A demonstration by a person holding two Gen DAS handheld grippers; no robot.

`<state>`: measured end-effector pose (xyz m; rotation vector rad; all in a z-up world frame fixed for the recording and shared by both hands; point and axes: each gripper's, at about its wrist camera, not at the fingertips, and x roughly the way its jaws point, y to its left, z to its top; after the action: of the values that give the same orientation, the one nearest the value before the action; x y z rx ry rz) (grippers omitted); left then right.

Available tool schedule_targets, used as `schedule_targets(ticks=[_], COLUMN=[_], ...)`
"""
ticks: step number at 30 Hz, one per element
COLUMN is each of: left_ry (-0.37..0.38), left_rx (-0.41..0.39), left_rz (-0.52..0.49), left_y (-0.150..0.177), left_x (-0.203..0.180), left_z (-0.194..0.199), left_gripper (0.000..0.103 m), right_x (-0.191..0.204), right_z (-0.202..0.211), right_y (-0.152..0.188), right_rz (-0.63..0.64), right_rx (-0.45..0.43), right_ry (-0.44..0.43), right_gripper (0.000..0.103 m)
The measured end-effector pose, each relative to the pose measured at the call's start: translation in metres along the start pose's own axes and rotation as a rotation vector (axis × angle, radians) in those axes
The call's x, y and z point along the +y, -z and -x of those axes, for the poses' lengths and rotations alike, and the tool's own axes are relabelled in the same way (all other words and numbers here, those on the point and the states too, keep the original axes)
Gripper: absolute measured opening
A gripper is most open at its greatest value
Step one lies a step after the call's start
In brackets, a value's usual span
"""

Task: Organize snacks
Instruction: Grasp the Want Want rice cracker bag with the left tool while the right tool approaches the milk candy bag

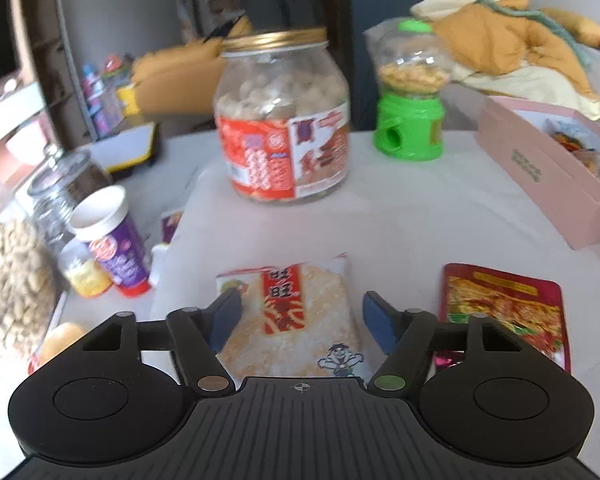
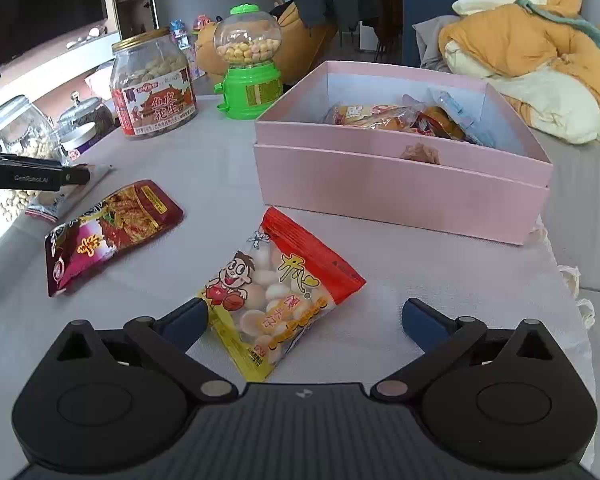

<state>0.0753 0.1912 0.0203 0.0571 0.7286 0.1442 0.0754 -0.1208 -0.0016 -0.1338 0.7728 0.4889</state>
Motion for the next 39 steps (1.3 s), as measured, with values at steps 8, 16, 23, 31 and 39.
schedule_targets(ticks=[8, 16, 23, 31, 39], left_ry=[0.048, -0.022, 0.079, 0.061, 0.277], left_rx=[-0.028, -0.028, 0.013, -0.008, -0.173], left_rz=[0.002, 0.082, 0.18, 0.144, 0.19], left_y=[0.003, 0.008, 0.003, -0.004, -0.006], left_x=[0.001, 0.025, 0.026, 0.012, -0.058], left_z=[0.005, 0.008, -0.014, 0.005, 0.077], left_gripper=[0.082, 0.081, 0.086, 0.081, 0.081], right_x=[0.006, 0.006, 0.006, 0.006, 0.004], right_z=[-0.002, -0.002, -0.003, -0.003, -0.002], right_y=[0.001, 0.001, 0.001, 0.001, 0.0], right_rz=[0.025, 0.03, 0.033, 0.034, 0.064], right_rx=[0.006, 0.006, 0.006, 0.005, 0.035], right_ry=[0.02, 0.023, 0.027, 0.027, -0.001], right_gripper=[0.103, 0.103, 0.103, 0.103, 0.103])
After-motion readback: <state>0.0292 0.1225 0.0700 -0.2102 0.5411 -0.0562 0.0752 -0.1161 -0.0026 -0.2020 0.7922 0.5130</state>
